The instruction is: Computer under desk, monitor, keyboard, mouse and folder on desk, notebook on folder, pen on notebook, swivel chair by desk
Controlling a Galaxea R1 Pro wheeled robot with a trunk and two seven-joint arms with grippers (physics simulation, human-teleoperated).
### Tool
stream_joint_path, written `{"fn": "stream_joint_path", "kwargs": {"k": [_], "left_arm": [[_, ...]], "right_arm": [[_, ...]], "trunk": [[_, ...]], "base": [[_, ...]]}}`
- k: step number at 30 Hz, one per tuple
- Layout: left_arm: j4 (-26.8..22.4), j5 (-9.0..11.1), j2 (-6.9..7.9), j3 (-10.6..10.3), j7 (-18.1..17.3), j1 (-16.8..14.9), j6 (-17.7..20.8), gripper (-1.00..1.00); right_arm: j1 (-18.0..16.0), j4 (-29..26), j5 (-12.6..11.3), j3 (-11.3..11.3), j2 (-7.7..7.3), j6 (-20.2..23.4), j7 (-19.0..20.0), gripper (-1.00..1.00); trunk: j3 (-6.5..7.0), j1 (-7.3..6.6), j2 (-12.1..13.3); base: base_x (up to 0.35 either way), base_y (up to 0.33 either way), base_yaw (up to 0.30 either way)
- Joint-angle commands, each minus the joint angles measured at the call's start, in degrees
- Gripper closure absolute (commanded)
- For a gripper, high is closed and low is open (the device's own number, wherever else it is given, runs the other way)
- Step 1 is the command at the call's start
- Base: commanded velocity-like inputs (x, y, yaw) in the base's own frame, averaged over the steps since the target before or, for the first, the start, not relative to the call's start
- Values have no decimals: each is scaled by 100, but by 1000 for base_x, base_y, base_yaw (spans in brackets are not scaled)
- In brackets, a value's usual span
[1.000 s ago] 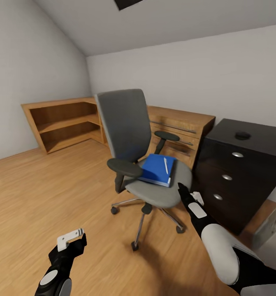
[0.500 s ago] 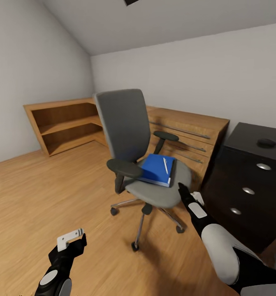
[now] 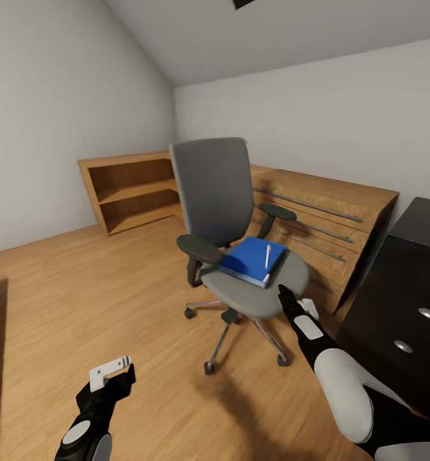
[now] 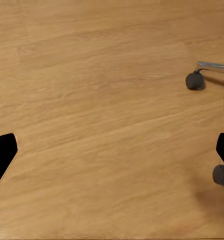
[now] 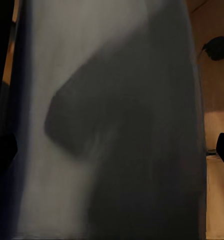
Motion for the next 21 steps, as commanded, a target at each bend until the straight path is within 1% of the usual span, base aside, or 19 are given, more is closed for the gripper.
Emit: {"fn": "stream_joint_path", "kwargs": {"k": [1,4,7,12,21], "left_arm": [[-7,56,1,-8,45,0,13,-100],[-8,55,-2,-8,45,0,14,-100],[-8,55,-5,-11,45,-1,13,-100],[-7,55,0,-59,45,0,13,-100],[-6,55,1,-69,45,-1,13,-100]], "right_arm": [[0,96,-80,51,5,-20,32,-100],[0,96,-80,50,1,-18,32,-100],[0,96,-79,52,4,-18,32,-100],[0,96,-79,50,-1,-19,32,-100],[0,96,-81,50,-2,-25,32,-100]], "trunk": [[-5,-2,-1],[-5,-2,-1],[-5,-2,-1],[-5,-2,-1],[-5,-2,-1]], "base": [[-244,0,167],[-155,0,60],[62,30,5],[256,113,1],[296,133,0]]}}
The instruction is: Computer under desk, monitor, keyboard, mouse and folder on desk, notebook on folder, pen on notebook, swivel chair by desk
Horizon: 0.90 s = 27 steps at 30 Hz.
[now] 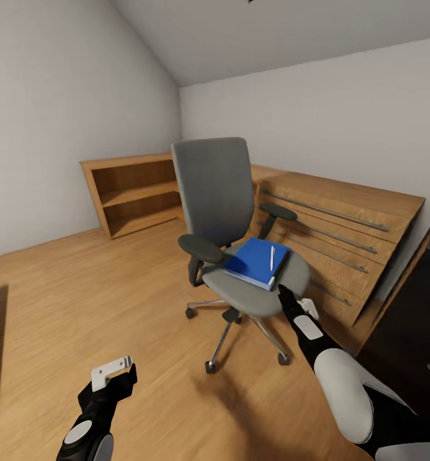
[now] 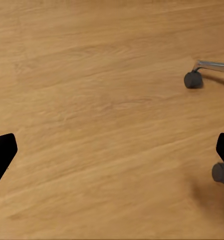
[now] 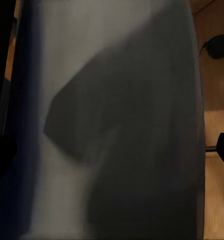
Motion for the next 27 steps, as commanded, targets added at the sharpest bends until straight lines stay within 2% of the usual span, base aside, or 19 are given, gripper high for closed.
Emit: {"fn": "stream_joint_path", "kwargs": {"k": [1,7,11,20,27], "left_arm": [[-7,57,1,-8,45,-1,11,-100],[-2,57,1,-8,45,-1,11,-100],[-2,57,1,-15,45,1,21,-100],[6,48,1,-17,45,-1,29,-100],[7,48,1,-17,45,-2,29,-100]], "right_arm": [[-2,90,-77,-1,5,-22,26,-100],[-2,90,-76,1,5,-23,26,-100],[-2,90,-76,1,5,-25,26,-100],[-2,90,-75,2,5,-25,34,-100],[-2,90,-75,-2,1,-25,35,-100]], "trunk": [[-5,4,0],[-5,4,0],[-5,4,0],[-5,4,0],[-5,4,0]], "base": [[299,136,0],[242,53,0],[64,4,0],[-236,0,0],[-53,0,0]]}}
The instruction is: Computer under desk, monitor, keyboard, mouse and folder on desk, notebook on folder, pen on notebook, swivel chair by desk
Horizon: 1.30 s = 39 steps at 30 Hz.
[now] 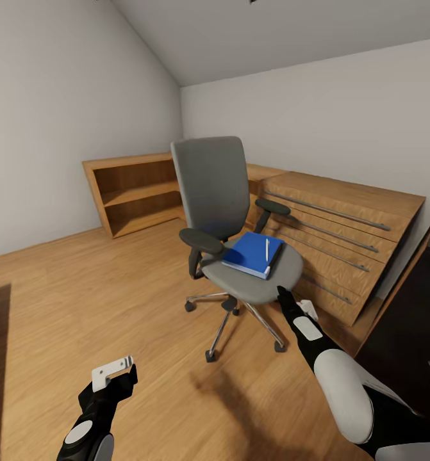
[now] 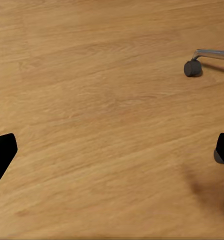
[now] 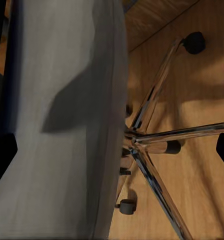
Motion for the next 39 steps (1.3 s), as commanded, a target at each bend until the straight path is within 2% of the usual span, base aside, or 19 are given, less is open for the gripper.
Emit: {"fn": "stream_joint_path", "kwargs": {"k": [1,6,24,33,39], "left_arm": [[-8,57,1,-7,45,0,13,-100],[-2,57,1,-7,45,-1,13,-100],[6,57,1,-7,45,1,7,-100],[8,55,-7,-7,45,2,-36,-100],[11,57,-7,-7,45,0,-40,-100]], "right_arm": [[-4,7,-60,-7,0,-20,32,-100],[-4,7,-60,-8,-3,-20,30,-100],[-4,7,-46,-6,1,-41,37,-100],[-4,7,-21,-5,12,-53,42,-100],[-4,7,-12,-2,15,-55,47,-100]], "trunk": [[-4,-1,-2],[-4,-1,-2],[-4,-1,-2],[-4,-1,-2],[129,-16,6]], "base": [[-16,0,0],[-118,0,0],[-257,0,0],[-64,0,0],[-4,0,0]]}}
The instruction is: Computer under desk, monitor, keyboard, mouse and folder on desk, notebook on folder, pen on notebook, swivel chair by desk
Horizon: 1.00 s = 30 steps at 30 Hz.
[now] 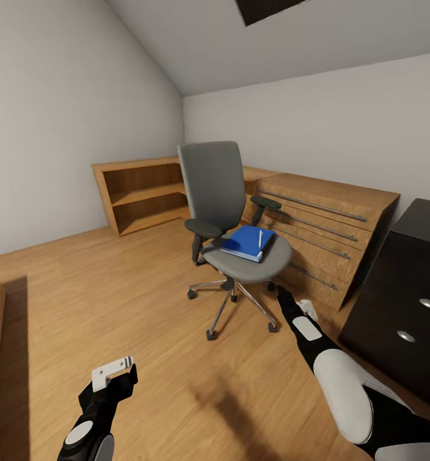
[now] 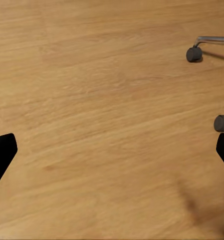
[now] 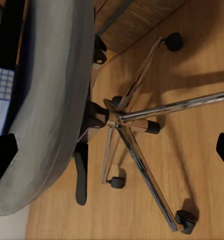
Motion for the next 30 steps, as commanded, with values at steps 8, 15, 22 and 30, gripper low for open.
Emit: {"fn": "stream_joint_path", "kwargs": {"k": [8,15,22,30], "left_arm": [[-4,49,-1,-90,50,1,6,-100],[5,48,1,-180,53,-1,12,-100],[206,54,-6,-322,52,0,10,-100],[818,76,-2,-328,47,2,5,-100]], "right_arm": [[25,30,293,5,19,-20,34,-100],[234,225,397,5,0,-94,35,-100],[963,516,1717,12,53,-1270,30,-100],[1426,1611,2908,6,129,-3229,19,-100]], "trunk": [[174,-21,9],[299,-175,290],[425,-329,571],[569,-504,892]], "base": [[0,0,0],[0,0,0],[0,0,0],[-160,0,0]]}}
